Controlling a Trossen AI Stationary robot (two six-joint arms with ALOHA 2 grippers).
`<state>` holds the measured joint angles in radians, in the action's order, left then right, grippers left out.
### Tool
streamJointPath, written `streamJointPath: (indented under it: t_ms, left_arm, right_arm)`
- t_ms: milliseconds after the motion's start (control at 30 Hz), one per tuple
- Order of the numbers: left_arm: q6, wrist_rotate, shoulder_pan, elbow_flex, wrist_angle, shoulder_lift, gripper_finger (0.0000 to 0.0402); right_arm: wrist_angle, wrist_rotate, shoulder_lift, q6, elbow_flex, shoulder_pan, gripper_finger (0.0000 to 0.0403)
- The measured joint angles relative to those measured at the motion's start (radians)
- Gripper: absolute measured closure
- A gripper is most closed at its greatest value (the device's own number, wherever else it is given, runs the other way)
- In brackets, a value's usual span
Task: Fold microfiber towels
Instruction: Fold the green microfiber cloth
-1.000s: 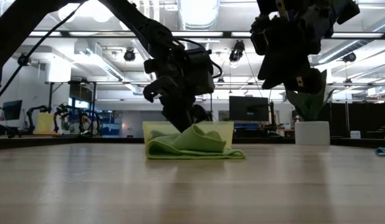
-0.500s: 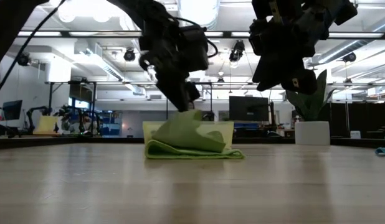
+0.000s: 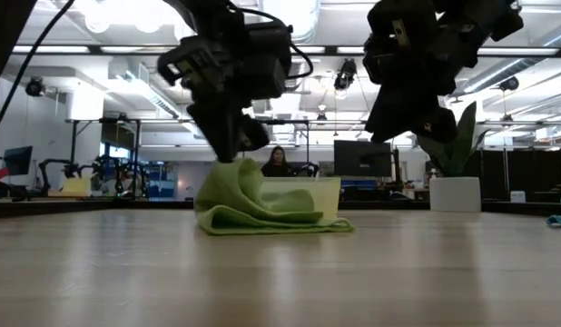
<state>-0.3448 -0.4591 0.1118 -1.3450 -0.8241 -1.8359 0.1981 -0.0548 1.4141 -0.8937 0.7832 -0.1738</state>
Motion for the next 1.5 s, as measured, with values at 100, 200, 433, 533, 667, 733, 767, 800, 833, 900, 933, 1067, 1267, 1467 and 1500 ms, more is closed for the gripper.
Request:
streamJointPath:
  t_ms: [100,200,433,533,667,733,767,800,833,900,933,1067,1267,1467,1500]
  left_arm:
    - [0.003,0.000,-0.018,0.024,-0.007,0.000,0.0401]
    - [0.004,-0.001,-0.027,0.032,-0.037,0.000,0.0401]
    - [0.068,-0.004,-0.027,0.038,-0.047,0.008,0.0402]
    - [0.096,-0.007,-0.027,0.051,-0.049,0.008,0.0400]
    - [0.105,-0.016,-0.027,0.084,-0.049,0.045,0.0372]
    - [0.113,-0.018,-0.027,0.110,-0.047,0.070,0.0347]
    - [0.127,-0.018,-0.027,0.124,-0.052,0.080,0.0333]
    - [0.132,-0.018,-0.027,0.133,-0.055,0.090,0.0320]
    - [0.143,-0.018,-0.027,0.142,-0.048,0.103,0.0307]
    - [0.161,-0.018,-0.027,0.163,-0.046,0.130,0.0282]
    - [0.173,-0.018,-0.027,0.171,-0.047,0.143,0.0272]
    - [0.209,-0.006,-0.027,0.196,-0.050,0.188,0.0242]
    - [0.265,-0.003,-0.028,0.198,-0.048,0.232,0.0235]
    - [0.302,-0.001,-0.028,0.228,-0.050,0.295,0.0234]
    - [0.313,0.001,-0.028,0.240,-0.048,0.312,0.0235]
  right_arm:
    - [-0.003,0.001,0.014,0.012,-0.004,0.000,0.0328]
    - [-0.048,0.001,0.037,0.014,-0.004,0.000,0.0327]
    - [-0.315,0.039,0.173,0.086,-0.002,0.000,0.0292]
    - [-0.349,0.086,0.243,0.106,0.011,0.000,0.0269]
    - [-0.340,0.086,0.290,0.053,0.042,-0.001,0.0242]
    - [-0.328,0.061,0.292,0.055,0.050,-0.001,0.0231]
    - [-0.329,0.041,0.292,0.073,0.054,-0.001,0.0226]
    - [-0.330,0.017,0.288,0.097,0.057,-0.001,0.0221]
    - [-0.328,0.000,0.281,0.123,0.057,-0.001,0.0218]
    - [-0.334,-0.025,0.272,0.170,0.065,0.003,0.0215]
    - [-0.337,-0.030,0.268,0.191,0.066,0.005,0.0215]
    - [-0.337,-0.036,0.274,0.269,0.065,0.011,0.0214]
    - [-0.329,-0.095,0.275,0.517,0.076,0.017,0.0214]
    - [-0.327,-0.068,0.338,0.693,0.149,0.034,0.0214]
    - [-0.325,-0.052,0.364,0.696,0.164,0.037,0.0214]
